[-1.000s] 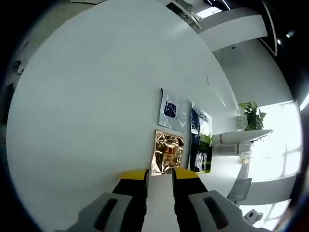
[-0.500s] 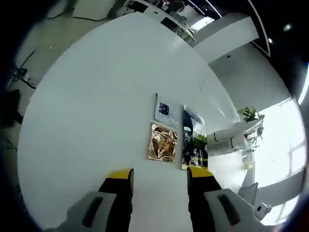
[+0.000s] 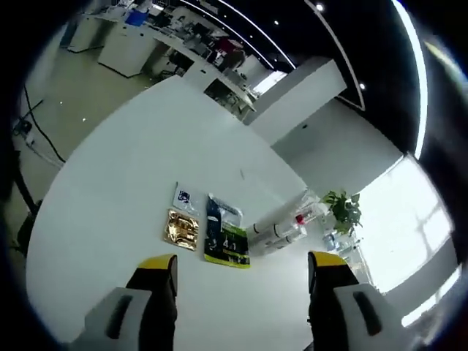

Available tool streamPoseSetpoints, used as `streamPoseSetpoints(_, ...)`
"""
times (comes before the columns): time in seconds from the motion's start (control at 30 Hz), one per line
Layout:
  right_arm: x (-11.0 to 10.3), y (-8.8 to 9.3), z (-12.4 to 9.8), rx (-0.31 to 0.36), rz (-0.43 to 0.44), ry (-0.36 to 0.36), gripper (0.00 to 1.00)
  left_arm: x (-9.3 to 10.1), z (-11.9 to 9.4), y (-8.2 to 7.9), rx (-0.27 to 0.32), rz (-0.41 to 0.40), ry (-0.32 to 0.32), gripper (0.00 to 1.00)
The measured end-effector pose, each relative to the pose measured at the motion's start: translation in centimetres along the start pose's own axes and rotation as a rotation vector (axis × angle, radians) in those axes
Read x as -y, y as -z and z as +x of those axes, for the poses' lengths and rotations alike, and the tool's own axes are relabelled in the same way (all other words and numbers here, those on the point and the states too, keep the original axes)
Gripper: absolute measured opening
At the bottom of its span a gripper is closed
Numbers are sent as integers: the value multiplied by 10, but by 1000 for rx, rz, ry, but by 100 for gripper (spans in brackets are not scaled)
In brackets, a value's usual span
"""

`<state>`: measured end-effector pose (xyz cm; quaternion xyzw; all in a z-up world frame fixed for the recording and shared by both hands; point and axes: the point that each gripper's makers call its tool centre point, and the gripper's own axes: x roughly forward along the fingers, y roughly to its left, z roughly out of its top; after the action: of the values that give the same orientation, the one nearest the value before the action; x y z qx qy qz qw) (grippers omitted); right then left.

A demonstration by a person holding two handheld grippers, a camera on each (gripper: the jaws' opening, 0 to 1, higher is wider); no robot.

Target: Arrange the skincare products in the storage area until every visible bottle or jar stands upright without overlapping.

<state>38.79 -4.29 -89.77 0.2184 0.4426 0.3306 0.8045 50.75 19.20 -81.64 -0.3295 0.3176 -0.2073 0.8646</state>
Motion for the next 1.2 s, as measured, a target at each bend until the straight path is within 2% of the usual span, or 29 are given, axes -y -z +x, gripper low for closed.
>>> streamPoseSetpoints(0.07, -3, -25, 0, 73, 6, -18, 81, 21, -9, 1, 28, 18, 31, 83)
streamPoseSetpoints(0.1, -3, -29, 1, 85, 0, -17, 81, 24, -10, 2, 31, 26, 37, 84)
streamPoseSetpoints(0.13, -6, -44, 1, 115, -18, -17, 82, 34, -14, 5, 29, 51, 55, 84)
streamPoseSetpoints(0.2, -11, -59, 1, 152, -41, -16, 84, 46, -19, 10, 21, 76, 74, 85)
streamPoseSetpoints(0.27, -23, -82, 1, 237, -71, -28, 91, 60, -23, 11, 30, 129, 97, 90)
streamPoseSetpoints(0.33, -32, -89, 1, 268, -81, -39, 99, 62, -26, 14, 12, 210, 85, 92)
streamPoseSetpoints(0.4, -39, -92, 0, 270, -116, -56, 99, 63, -28, 16, 1, 260, 78, 91)
streamPoseSetpoints(0.43, -47, -93, 0, 265, -148, -67, 99, 65, -29, 16, -3, 302, 82, 92)
streamPoseSetpoints(0.5, -59, -96, -3, 270, -223, -61, 99, 74, -34, 18, -4, 334, 100, 92)
streamPoseSetpoints(0.6, -74, -101, -9, 275, -251, -55, 99, 82, -44, 17, 6, 376, 119, 93)
streamPoseSetpoints(0.67, -89, -108, -16, 313, -287, -66, 99, 85, -52, 17, 25, 416, 131, 94)
streamPoseSetpoints(0.73, -100, -109, -19, 322, -306, -70, 99, 86, -61, 16, 45, 447, 132, 94)
streamPoseSetpoints(0.83, -112, -105, -21, 323, -379, -58, 99, 87, -74, 17, 83, 468, 133, 96)
streamPoseSetpoints(0.9, -120, -101, -23, 329, -388, -66, 99, 87, -81, 17, 102, 488, 131, 96)
streamPoseSetpoints(0.93, -127, -103, -25, 349, -345, -93, 99, 86, -86, 18, 113, 508, 131, 96)
streamPoseSetpoints(1.0, -132, -108, -29, 379, -313, -110, 99, 83, -92, 21, 111, 534, 126, 97)
streamPoseSetpoints(1.13, -134, -119, -37, 416, -328, -79, 99, 82, -102, 21, 116, 561, 119, 98)
streamPoseSetpoints(1.2, -138, -123, -42, 435, -338, -78, 99, 90, -109, 16, 157, 588, 136, 99)
